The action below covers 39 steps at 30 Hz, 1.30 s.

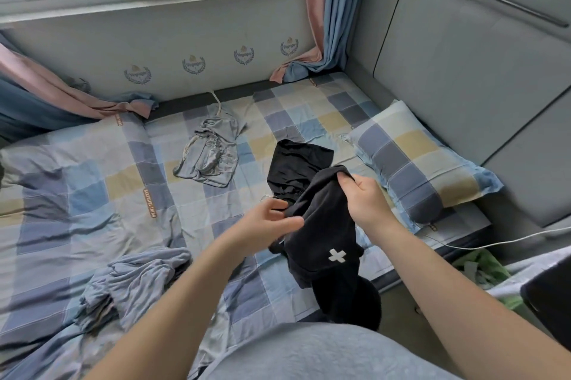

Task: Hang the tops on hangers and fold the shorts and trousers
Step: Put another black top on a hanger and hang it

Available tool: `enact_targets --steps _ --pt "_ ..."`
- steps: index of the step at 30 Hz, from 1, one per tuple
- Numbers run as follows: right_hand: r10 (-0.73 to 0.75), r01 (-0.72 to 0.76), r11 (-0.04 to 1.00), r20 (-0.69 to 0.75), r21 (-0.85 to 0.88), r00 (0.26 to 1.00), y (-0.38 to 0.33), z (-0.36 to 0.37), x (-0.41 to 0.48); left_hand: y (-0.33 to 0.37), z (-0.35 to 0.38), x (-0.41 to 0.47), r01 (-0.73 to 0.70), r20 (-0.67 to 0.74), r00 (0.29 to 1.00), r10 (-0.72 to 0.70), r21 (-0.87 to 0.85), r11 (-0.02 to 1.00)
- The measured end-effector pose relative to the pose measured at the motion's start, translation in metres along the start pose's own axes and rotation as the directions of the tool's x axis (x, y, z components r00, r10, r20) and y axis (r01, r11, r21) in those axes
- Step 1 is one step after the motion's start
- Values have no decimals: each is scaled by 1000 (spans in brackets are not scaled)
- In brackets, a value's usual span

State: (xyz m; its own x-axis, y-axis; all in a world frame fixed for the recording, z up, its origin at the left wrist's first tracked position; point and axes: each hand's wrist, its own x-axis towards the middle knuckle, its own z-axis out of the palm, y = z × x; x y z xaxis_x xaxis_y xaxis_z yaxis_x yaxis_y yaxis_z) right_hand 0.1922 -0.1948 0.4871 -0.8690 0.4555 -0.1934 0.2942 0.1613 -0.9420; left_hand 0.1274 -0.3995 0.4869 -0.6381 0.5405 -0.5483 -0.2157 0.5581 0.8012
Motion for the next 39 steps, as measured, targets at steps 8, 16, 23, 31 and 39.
enact_targets --steps 8,16,23,31,39 --pt "28 -23 966 -17 258 999 -15 3 5 -19 22 5 -172 -14 985 174 79 982" --pt "-46 34 978 55 206 997 -8 -7 -2 19 -14 -3 -324 -395 894 210 -246 914" --pt "38 -55 998 383 33 923 28 19 -28 48 -12 -23 -399 -405 883 237 -384 832" --pt "82 -8 983 397 -183 914 57 65 -21 66 -26 -35 -478 -389 872 296 -546 688" --pt "122 -109 992 319 -58 940 24 44 -12 40 -53 -20 -389 -461 877 136 -514 764"
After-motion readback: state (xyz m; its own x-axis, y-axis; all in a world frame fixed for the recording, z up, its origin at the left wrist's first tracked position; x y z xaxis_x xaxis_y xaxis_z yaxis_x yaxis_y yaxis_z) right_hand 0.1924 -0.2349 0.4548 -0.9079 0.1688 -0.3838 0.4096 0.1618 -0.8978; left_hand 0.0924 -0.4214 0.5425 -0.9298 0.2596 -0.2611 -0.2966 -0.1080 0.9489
